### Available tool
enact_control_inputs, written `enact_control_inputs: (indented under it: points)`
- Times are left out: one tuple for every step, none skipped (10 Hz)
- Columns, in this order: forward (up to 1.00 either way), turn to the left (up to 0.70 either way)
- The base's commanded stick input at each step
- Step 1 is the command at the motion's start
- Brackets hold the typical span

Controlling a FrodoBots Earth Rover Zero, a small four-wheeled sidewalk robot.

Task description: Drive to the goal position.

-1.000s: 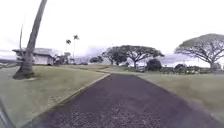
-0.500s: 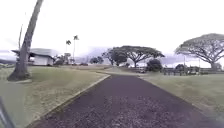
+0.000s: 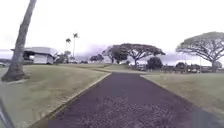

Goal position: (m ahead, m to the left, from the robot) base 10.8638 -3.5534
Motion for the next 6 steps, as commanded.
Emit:
enact_control_inputs:
  points:
    - [0.7, 0.0]
    - [0.7, 0.0]
    - [0.7, 0.0]
    - [0.7, 0.0]
    - [0.7, 0.0]
    - [0.7, -0.05]
